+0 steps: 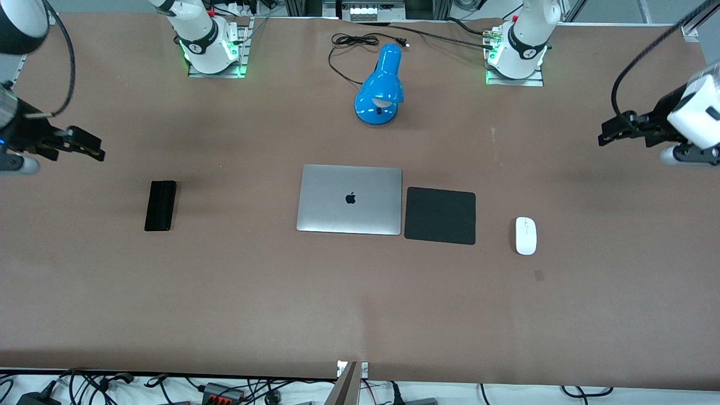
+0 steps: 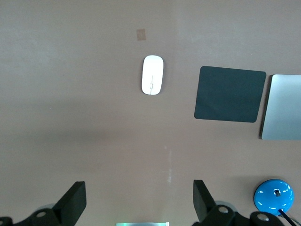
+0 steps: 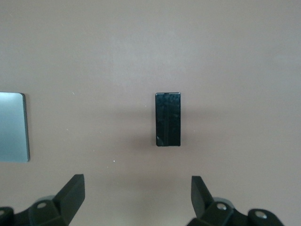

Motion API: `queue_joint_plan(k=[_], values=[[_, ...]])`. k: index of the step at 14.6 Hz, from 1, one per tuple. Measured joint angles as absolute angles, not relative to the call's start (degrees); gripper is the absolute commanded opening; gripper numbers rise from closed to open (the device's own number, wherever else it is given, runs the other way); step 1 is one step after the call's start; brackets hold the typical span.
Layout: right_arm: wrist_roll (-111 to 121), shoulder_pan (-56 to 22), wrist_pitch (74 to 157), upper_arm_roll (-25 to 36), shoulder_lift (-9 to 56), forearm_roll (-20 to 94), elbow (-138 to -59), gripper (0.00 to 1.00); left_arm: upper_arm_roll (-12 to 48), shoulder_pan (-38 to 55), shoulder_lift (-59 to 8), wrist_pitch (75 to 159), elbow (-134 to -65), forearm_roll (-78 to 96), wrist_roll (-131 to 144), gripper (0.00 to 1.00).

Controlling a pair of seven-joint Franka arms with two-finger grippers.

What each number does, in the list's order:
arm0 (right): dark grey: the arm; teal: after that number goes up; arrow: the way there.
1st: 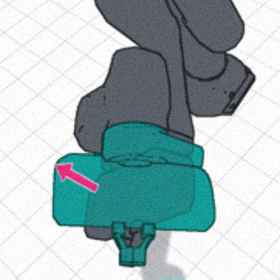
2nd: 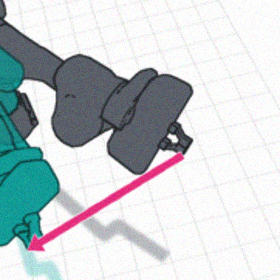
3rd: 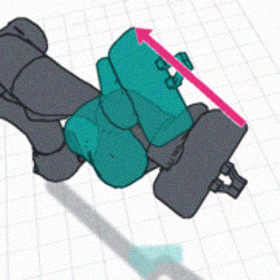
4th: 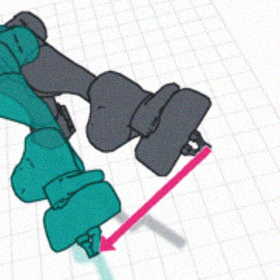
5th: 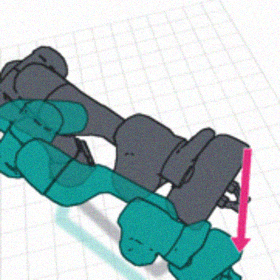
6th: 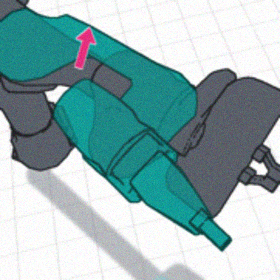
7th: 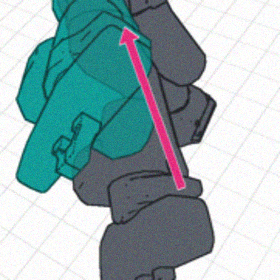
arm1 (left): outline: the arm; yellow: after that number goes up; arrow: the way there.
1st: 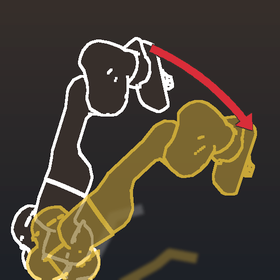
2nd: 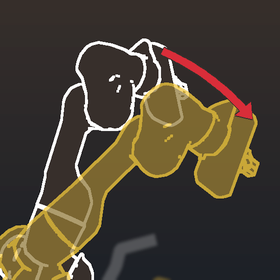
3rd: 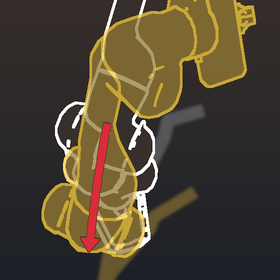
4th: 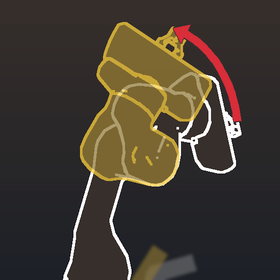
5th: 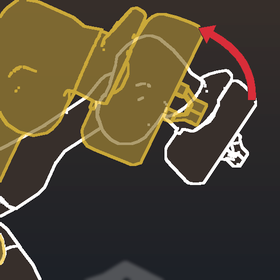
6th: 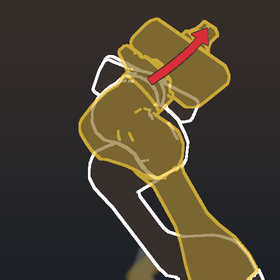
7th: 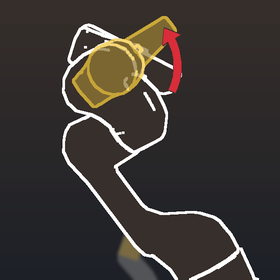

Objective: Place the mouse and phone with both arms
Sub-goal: 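Reach the right gripper to the black phone while the left gripper reaches the mouse, then grasp the phone with the right gripper while the left gripper grasps the mouse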

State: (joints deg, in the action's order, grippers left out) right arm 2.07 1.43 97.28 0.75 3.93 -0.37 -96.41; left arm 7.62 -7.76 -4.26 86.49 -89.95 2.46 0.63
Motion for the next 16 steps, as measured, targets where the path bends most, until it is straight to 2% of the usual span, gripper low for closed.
queue_joint_plan(k=[3,6,9,12,16], values=[[2.1,1.6,97.8,0.8,7.7,-0.4,-96.6,1.00,7.6,-8.6,-12.5,87.3,-86.2,2.5,0.4,1.00],[1.8,2.0,101.4,0.8,11.7,-1.0,-97.4,1.00,7.8,-8.7,-22.7,96.6,-84.7,2.5,0.1,1.00],[1.3,2.3,109.0,0.8,13.6,-2.2,-102.4,1.00,8.2,-8.2,-31.0,105.0,-84.7,2.5,0.0,1.00],[1.2,3.5,115.5,0.8,14.5,-2.3,-108.9,1.00,8.4,-7.8,-36.3,112.1,-85.2,2.5,-1.0,1.00],[1.2,5.2,124.5,0.9,18.4,-2.3,-114.4,1.00,8.4,-6.7,-39.0,122.6,-91.2,1.0,-2.9,1.00]])
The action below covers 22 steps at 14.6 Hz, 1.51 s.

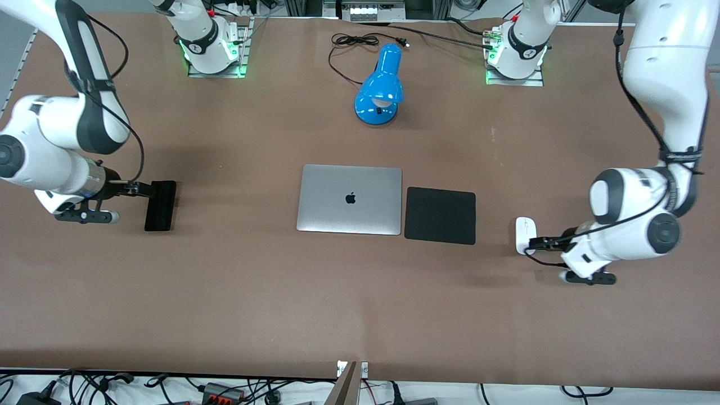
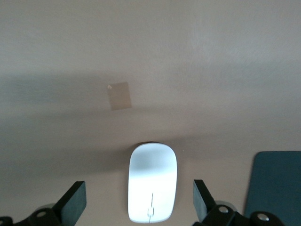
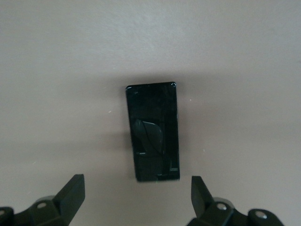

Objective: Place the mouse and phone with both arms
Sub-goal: 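Grasp the phone with the right gripper while the left gripper grasps the mouse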

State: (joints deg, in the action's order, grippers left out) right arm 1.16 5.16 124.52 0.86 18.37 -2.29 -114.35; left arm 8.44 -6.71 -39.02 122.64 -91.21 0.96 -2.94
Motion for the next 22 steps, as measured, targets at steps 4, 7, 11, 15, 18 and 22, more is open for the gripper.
queue_joint_plan(k=[4,7,11,15,18,22], values=[[1.1,6.2,131.3,0.9,24.3,-2.3,-116.0,1.00,8.5,-5.5,-39.0,125.1,-94.5,0.1,-3.0,1.00],[1.1,6.6,133.9,0.9,27.3,-2.3,-116.1,1.00,8.5,-5.3,-39.0,125.1,-95.0,0.1,-3.2,1.00],[1.1,6.7,134.7,0.9,29.2,-2.3,-116.0,1.00,8.5,-5.3,-39.0,125.1,-96.0,0.1,-3.5,1.00],[1.2,6.8,135.0,0.9,29.7,-2.3,-116.0,1.00,8.5,-5.3,-39.0,125.1,-96.6,0.1,-3.5,1.00],[2.5,6.8,135.9,0.9,30.2,-2.3,-116.0,1.00,8.5,-5.3,-39.2,125.1,-96.7,0.1,-3.5,1.00],[2.9,6.8,137.3,0.9,31.3,-2.3,-116.0,1.00,8.5,-5.3,-39.5,125.1,-96.8,0.1,-3.6,1.00]])
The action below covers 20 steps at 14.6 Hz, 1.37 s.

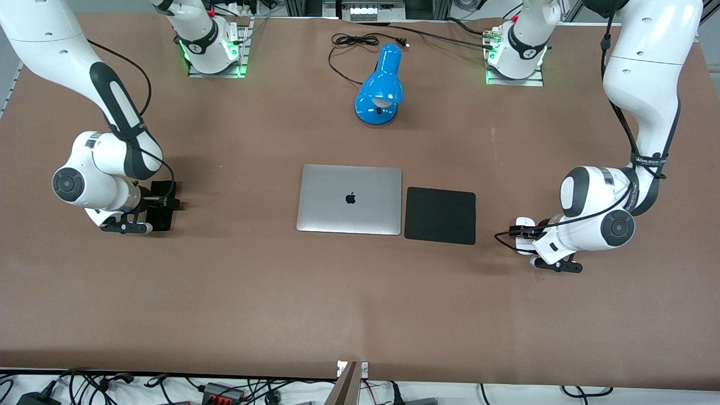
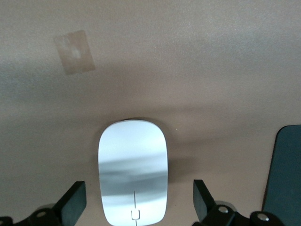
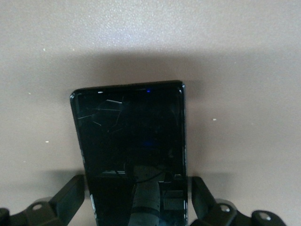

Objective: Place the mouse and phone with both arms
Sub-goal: 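Grasp the phone with the right gripper while the left gripper grasps the mouse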

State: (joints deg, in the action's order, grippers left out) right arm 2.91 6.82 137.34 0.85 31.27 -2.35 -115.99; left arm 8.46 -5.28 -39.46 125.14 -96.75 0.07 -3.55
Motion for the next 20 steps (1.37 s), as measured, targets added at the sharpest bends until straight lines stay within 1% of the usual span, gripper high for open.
queue_joint_plan(k=[2,3,4,5,6,8,10,14,17,18,20], values=[[2.9,6.8,137.3,0.9,31.3,-2.3,-116.0,1.00,8.5,-5.3,-39.9,125.4,-96.8,0.1,-3.6,1.00],[2.9,6.8,137.3,0.9,31.3,-2.3,-116.0,0.97,8.5,-5.3,-40.0,125.7,-96.8,0.1,-3.6,1.00],[2.9,6.8,137.3,0.8,31.3,-2.3,-116.0,0.92,8.5,-5.3,-40.2,125.9,-96.8,0.1,-3.6,0.99],[2.9,6.9,137.3,0.8,31.2,-2.3,-116.0,0.90,8.5,-5.3,-40.3,125.9,-96.8,0.1,-3.6,0.94],[2.9,6.9,137.3,0.9,31.2,-2.3,-115.9,0.90,8.5,-5.3,-40.4,126.0,-96.8,0.1,-3.6,0.87],[2.9,6.9,137.3,0.9,31.1,-2.3,-115.8,0.86,8.5,-5.3,-40.4,126.0,-96.8,0.1,-3.6,0.77],[2.9,6.9,137.3,0.9,31.1,-2.3,-115.7,0.77,8.5,-5.3,-40.4,126.0,-96.8,0.1,-3.6,0.67],[3.0,6.9,137.1,0.8,30.9,-2.3,-115.5,0.52,8.5,-5.3,-40.4,126.0,-96.8,0.1,-3.6,0.62],[3.0,6.9,137.0,0.8,30.9,-2.3,-115.5,0.44,8.5,-5.3,-40.3,126.1,-96.7,0.1,-3.7,0.52],[3.0,6.9,136.9,0.8,30.9,-2.3,-115.4,0.42,8.5,-5.3,-40.3,126.1,-96.7,0.1,-3.7,0.49],[3.0,6.9,135.1,0.8,30.9,-2.3,-115.0,0.41,8.5,-5.3,-40.3,126.1,-96.7,0.1,-3.7,0.46]])
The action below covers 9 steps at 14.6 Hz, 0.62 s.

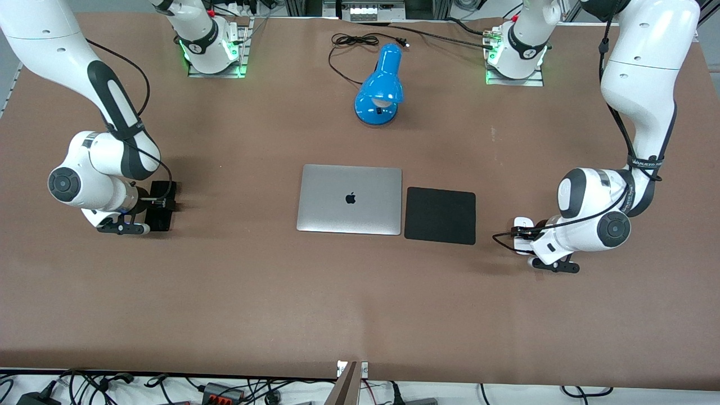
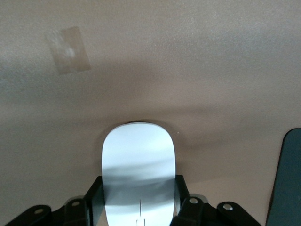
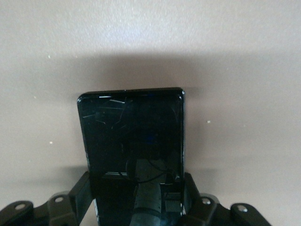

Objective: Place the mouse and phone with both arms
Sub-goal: 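Grasp the phone with the right gripper while the left gripper grasps the mouse, then carry the phone toward the laptop while the left gripper sets the mouse on the pad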

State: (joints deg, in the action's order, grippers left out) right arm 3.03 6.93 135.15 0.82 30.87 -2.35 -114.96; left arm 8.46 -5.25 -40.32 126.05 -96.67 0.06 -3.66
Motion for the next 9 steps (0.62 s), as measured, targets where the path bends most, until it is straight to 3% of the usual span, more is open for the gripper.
queue_joint_plan(k=[3,6,9], values=[[3.0,6.9,126.8,-0.1,29.8,-2.0,-111.3,0.38,8.6,-4.8,-40.2,125.4,-95.6,0.1,-3.7,0.46],[2.4,6.7,116.3,-3.9,28.2,-1.3,-104.5,0.38,9.3,-1.7,-39.7,118.8,-91.0,0.1,-3.0,0.46],[-2.0,5.0,114.3,-6.5,27.9,-1.2,-102.7,0.38,9.5,4.5,-39.1,116.0,-88.5,0.1,3.5,0.46]])
